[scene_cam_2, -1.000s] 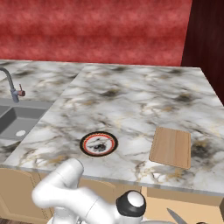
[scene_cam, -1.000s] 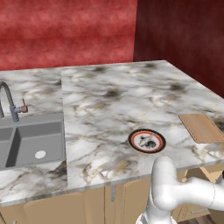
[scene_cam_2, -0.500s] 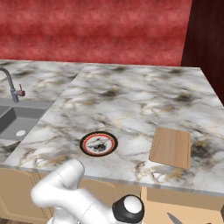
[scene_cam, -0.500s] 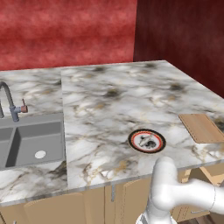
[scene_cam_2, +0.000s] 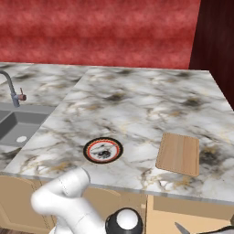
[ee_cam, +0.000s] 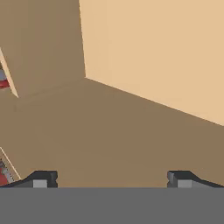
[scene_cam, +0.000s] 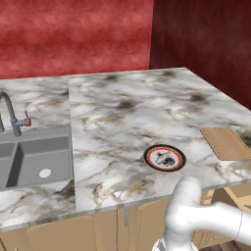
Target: Pick up the knife from the drawer and place it on the cutting board. Then place the meat from the plate to the cutting board.
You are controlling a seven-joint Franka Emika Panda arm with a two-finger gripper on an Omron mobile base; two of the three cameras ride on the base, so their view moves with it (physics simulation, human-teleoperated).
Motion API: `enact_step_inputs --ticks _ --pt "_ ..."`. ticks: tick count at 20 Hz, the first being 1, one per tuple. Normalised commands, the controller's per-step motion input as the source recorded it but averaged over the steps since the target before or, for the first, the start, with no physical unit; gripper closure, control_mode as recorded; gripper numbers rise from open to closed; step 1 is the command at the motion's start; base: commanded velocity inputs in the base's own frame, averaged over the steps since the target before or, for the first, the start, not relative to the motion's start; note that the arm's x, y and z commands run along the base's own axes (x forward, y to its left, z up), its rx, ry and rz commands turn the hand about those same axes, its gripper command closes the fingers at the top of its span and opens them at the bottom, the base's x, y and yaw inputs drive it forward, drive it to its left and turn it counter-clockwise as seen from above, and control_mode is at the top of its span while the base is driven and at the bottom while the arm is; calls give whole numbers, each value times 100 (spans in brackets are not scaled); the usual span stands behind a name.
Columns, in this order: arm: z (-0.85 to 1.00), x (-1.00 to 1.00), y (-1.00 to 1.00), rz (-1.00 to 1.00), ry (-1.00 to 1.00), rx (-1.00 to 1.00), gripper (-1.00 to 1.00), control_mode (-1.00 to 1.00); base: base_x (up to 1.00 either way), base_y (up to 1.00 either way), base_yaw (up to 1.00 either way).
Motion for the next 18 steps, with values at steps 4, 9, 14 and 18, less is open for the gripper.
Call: enact_step_inputs --ticks 4,9,14,18 --pt "35 36 76 6 0 0 -100 -100 0 0 0" --pt "12 18 68 9 0 0 -100 -100 0 0 0" --pt "1 0 37 5 0 0 -100 -100 0 0 0" --pt "0 1 29 7 0 1 -100 -100 0 0 0"
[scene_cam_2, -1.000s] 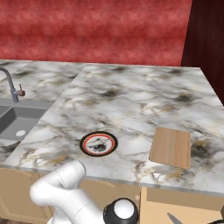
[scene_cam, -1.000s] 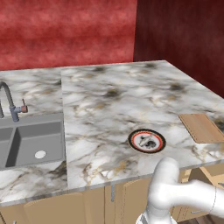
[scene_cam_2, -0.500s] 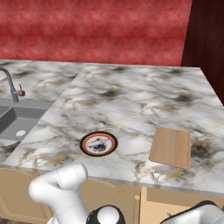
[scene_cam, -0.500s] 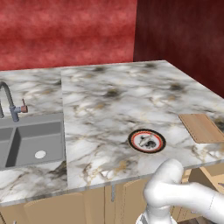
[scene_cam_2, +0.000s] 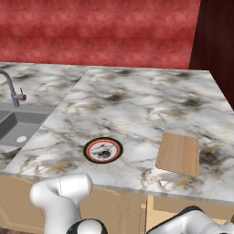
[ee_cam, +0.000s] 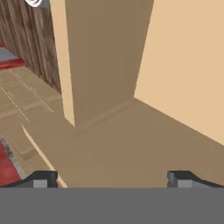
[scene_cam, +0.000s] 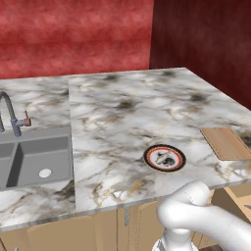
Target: Pick up the knife from the drawer and place it on the cutting board. Then place the meat from the plate to the cutting board.
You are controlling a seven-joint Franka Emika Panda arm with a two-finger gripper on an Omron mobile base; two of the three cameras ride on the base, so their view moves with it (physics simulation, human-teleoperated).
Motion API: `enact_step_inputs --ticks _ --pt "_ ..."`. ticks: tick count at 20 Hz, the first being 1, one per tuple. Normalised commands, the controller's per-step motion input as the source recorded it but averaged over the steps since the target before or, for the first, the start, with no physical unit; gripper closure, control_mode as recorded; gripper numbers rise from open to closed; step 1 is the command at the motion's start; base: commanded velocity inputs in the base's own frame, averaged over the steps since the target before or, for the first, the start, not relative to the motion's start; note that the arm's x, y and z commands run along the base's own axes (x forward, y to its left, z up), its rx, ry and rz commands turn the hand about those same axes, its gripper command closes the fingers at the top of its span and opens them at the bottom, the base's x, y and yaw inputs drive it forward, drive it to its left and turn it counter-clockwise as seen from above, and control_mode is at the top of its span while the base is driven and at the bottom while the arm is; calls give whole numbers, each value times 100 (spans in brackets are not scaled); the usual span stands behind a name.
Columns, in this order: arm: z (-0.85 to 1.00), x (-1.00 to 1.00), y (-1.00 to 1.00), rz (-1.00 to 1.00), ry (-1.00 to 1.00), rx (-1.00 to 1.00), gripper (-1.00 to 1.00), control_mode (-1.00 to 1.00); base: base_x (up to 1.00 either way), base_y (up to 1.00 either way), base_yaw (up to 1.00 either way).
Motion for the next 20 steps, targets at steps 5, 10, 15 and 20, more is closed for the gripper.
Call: enact_step_inputs --ticks 5,10,15,20 --pt "3 11 25 12 0 3 -100 -100 0 0 0" --pt "7 18 16 7 -8 3 -100 -100 0 0 0" --pt "2 23 2 5 -22 9 -100 -100 0 0 0" --pt "16 7 0 1 -28 9 -100 -100 0 0 0"
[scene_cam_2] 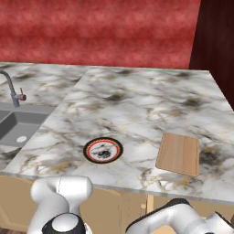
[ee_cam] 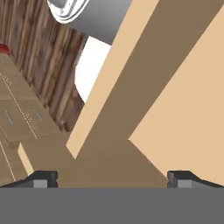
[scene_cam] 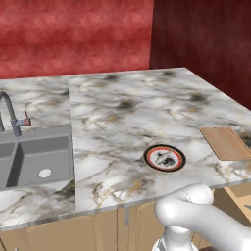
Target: Pick up the knife from the drawer and place it on the cutting board. Then place the meat from the plate to the cutting board.
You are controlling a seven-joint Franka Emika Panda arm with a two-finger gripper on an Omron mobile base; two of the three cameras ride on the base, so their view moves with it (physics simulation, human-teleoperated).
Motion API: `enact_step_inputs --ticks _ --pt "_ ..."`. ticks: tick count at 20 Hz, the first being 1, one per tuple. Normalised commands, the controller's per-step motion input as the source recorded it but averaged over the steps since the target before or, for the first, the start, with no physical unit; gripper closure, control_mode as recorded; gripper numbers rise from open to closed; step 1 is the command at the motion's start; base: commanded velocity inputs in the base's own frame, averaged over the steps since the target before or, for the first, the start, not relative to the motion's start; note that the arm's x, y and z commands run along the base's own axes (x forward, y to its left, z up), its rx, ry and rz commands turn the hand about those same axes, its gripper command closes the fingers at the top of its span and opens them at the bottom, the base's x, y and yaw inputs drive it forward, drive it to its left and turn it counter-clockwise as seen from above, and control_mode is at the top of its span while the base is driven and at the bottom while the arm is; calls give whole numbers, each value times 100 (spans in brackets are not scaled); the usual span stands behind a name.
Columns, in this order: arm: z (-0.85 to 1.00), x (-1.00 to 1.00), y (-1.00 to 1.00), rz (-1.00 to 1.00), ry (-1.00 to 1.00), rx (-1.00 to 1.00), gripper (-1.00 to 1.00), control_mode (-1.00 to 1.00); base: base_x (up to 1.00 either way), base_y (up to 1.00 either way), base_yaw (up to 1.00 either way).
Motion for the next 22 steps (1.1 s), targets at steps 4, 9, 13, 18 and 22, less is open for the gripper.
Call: enact_step_inputs --ticks 4,9,13,18,22 --pt "12 9 0 0 -28 7 -100 -100 0 0 0" --pt "3 23 0 -3 -23 8 -100 -100 0 0 0" --pt "0 37 0 -8 -19 10 -100 -100 0 0 0" --pt "0 46 0 -7 -11 7 -100 -100 0 0 0" --pt "0 50 -10 -8 -9 4 -100 -100 0 0 0"
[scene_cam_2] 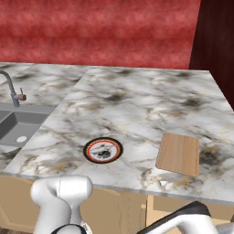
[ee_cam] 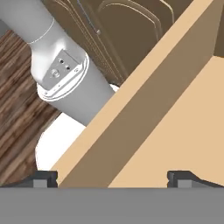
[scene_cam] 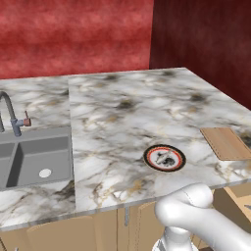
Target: Pick up the knife from the drawer and place it on the cutting board. Then place the meat from the plate to the cutting board.
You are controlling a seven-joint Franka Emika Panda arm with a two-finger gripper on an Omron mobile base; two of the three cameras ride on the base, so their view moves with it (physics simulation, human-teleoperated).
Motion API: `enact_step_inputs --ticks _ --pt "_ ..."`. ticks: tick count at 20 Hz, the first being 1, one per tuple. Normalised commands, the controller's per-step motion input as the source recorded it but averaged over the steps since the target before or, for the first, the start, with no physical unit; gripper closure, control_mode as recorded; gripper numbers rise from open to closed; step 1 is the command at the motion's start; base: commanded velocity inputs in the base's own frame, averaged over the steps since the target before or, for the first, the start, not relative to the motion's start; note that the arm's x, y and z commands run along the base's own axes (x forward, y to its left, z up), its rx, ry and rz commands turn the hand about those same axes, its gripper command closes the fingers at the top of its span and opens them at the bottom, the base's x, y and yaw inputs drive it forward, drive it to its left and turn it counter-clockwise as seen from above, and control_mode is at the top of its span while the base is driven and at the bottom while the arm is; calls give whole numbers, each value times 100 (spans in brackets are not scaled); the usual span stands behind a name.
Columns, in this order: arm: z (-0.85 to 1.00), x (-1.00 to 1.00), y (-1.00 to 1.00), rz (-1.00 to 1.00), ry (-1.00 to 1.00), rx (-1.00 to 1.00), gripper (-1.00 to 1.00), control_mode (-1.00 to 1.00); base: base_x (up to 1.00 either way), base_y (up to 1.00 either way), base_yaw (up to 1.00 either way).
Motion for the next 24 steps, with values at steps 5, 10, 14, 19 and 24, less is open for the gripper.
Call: enact_step_inputs --ticks 5,10,14,19,24 --pt "0 28 -26 -8 -16 0 -100 -100 0 0 0" --pt "-1 0 -50 -4 -25 0 -100 -100 0 0 0" --pt "-18 1 -24 -2 -11 -4 -100 -100 0 0 0" --pt "-23 16 -8 -2 0 -14 -100 -100 0 0 0" --pt "-12 8 -15 -7 0 -18 -100 -100 0 0 0"
